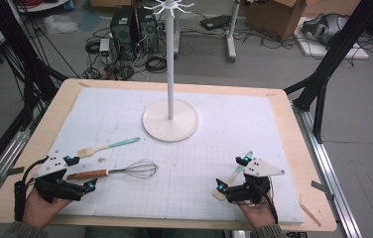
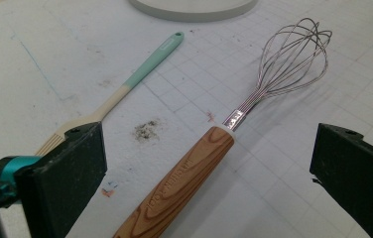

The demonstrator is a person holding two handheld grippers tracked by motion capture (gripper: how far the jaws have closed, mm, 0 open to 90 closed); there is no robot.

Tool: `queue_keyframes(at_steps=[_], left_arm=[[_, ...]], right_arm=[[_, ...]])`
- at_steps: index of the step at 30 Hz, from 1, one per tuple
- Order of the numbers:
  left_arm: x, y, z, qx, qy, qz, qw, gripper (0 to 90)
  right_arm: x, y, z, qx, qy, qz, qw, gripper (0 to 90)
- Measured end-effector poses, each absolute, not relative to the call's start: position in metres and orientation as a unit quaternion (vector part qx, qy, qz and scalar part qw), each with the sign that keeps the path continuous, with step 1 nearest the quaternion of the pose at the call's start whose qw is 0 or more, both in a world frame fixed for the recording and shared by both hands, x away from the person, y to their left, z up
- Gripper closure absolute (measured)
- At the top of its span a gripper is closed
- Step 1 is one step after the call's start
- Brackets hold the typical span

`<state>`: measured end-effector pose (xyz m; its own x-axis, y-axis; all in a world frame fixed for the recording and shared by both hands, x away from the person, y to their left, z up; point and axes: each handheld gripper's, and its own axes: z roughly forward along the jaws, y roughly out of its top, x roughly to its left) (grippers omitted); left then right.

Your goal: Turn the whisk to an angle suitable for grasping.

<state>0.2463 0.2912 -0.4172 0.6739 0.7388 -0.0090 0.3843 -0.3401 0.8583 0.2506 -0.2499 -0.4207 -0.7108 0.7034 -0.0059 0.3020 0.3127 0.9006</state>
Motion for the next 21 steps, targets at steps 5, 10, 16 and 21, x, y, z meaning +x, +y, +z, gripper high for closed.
queue_keyframes(at_steps=[5, 10, 16, 21], left_arm=[[0.2459, 0.2914, -0.4174, 0.796, 0.35, 0.199, 0.452, 1.7], [0.244, 0.293, -0.4171, 0.795, 0.349, 0.204, 0.453, 1.7], [0.2422, 0.2935, -0.4171, 0.793, 0.348, 0.202, 0.456, 1.7], [0.2401, 0.2924, -0.4164, 0.796, 0.344, 0.199, 0.456, 2.9]], right_arm=[[0.2527, -0.25, -0.4211, 0.32, 0.784, 0.492, 0.201, 0.1], [0.2537, -0.2478, -0.421, 0.316, 0.786, 0.492, 0.2, 0.1], [0.2537, -0.2461, -0.4201, 0.316, 0.786, 0.492, 0.2, 0.1], [0.2516, -0.2457, -0.4192, 0.313, 0.785, 0.494, 0.202, 0.1]])
